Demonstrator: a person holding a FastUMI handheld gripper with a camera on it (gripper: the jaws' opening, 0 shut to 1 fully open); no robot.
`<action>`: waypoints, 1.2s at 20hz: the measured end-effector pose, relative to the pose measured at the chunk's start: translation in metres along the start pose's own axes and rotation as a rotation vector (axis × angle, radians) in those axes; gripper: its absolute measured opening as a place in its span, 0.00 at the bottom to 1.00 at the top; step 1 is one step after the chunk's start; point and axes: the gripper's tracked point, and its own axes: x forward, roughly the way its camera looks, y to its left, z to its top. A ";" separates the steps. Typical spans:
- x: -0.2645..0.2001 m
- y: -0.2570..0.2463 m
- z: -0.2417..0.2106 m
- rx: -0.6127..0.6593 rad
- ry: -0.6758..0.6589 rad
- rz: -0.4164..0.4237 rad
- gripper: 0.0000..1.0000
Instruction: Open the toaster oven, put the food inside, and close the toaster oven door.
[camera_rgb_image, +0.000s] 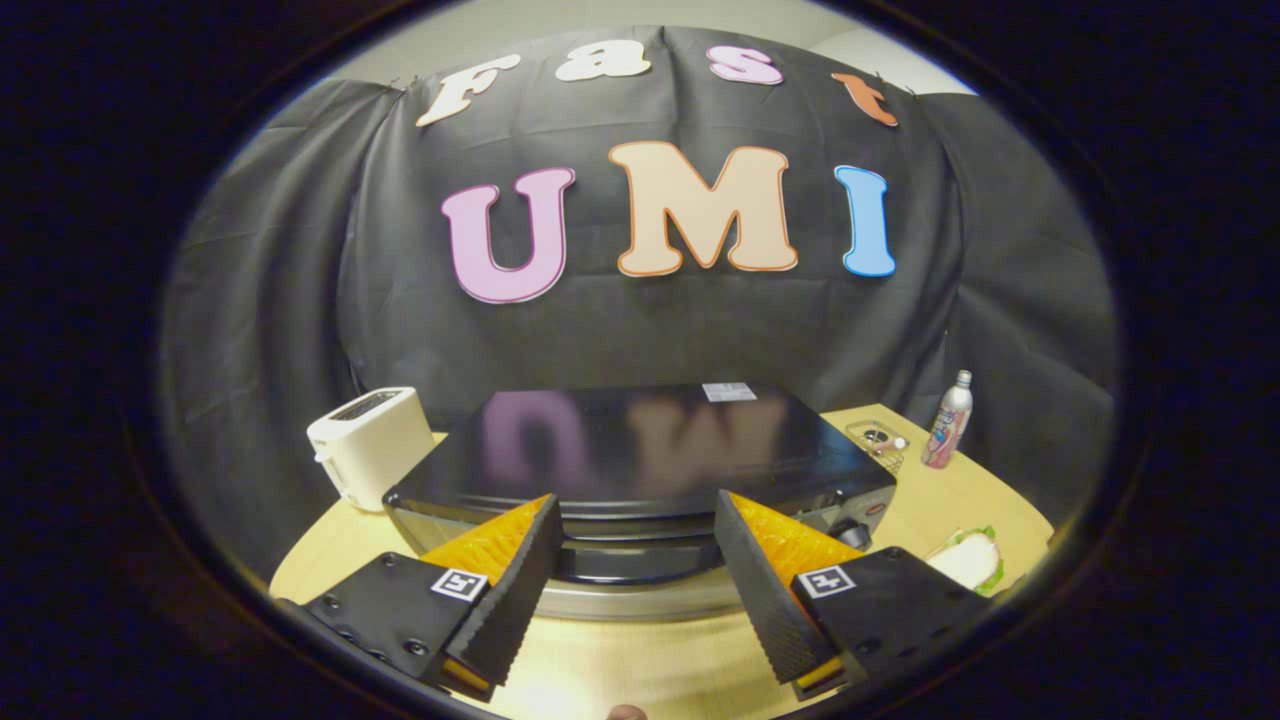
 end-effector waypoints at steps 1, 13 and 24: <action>-0.005 0.000 -0.004 -0.002 0.008 -0.001 0.97; -0.069 -0.010 -0.053 -0.009 0.089 -0.032 0.97; -0.093 -0.013 -0.102 -0.016 0.200 -0.015 0.97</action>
